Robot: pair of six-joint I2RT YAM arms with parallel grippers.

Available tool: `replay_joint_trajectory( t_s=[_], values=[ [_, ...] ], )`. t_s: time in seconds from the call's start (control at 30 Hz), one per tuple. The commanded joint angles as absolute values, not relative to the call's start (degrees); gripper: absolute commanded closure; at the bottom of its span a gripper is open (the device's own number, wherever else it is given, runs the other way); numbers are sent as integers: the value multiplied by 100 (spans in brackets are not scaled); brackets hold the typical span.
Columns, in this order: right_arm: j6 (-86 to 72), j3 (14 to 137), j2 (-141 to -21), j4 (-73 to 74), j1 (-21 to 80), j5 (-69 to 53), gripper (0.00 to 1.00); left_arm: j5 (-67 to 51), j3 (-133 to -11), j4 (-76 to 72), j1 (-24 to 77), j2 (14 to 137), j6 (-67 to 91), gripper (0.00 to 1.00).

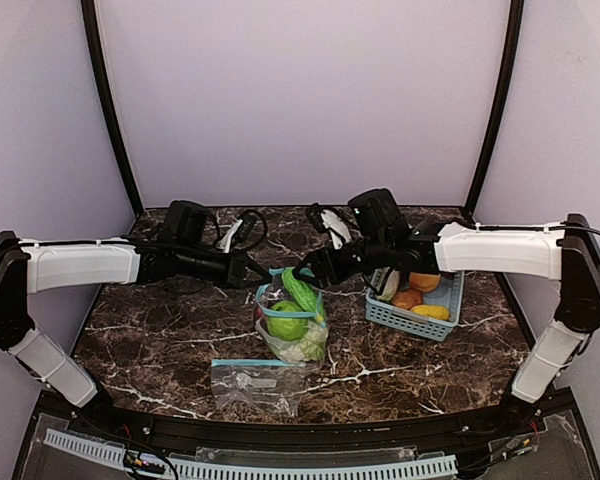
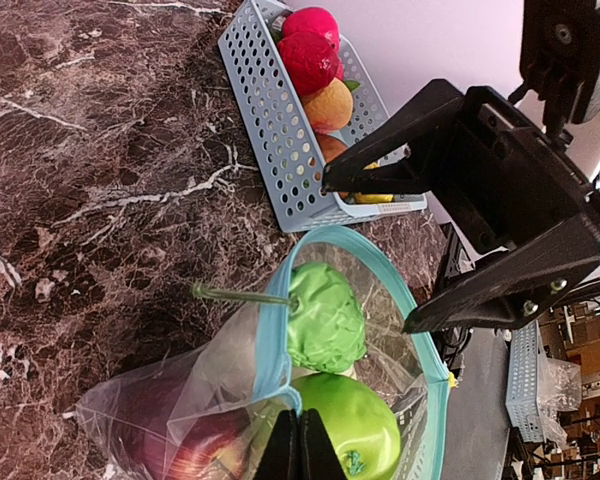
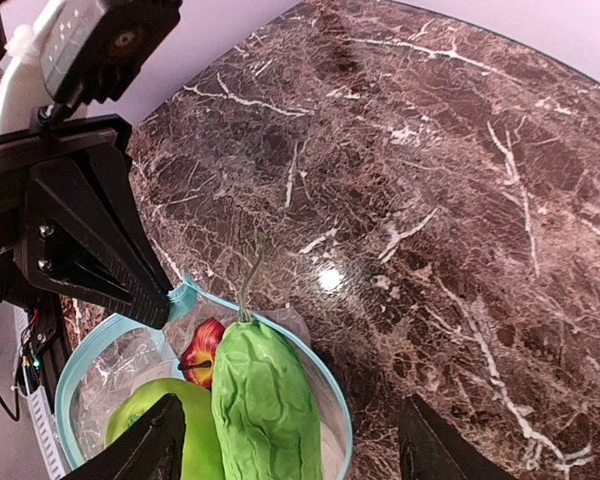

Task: Place the food in the zip-top bag and seal the zipper
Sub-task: Pass from the right arm to the left, then adjust the fake vegetable in the zipper food storage bag.

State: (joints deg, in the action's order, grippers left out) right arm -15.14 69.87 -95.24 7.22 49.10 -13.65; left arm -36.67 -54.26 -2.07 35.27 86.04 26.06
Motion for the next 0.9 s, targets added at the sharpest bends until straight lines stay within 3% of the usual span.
replay_joint_trajectory(
  t_s=[0.0,0.27,0.5,0.57,0.87],
  values=[
    [-1389,7122,-9806,462,4852,-1937,31,-3793,-5386,-333,3551,8448,2500,99],
    [-1456,7173,-10213,218,4619,-2492,38,-3855,-5400,-346,3566,8453,2464,99],
    [-1433,7238,-10519,96,4562,-3224,52,-3852,-5451,-298,3568,8487,2403,99],
    [-1413,7221,-10525,86,4568,-3265,58,-3799,-5468,-280,3568,8498,2388,99],
    [-1232,7204,-10623,437,4571,-2900,66,-3523,-5648,-348,3568,8436,2408,99]
  ],
)
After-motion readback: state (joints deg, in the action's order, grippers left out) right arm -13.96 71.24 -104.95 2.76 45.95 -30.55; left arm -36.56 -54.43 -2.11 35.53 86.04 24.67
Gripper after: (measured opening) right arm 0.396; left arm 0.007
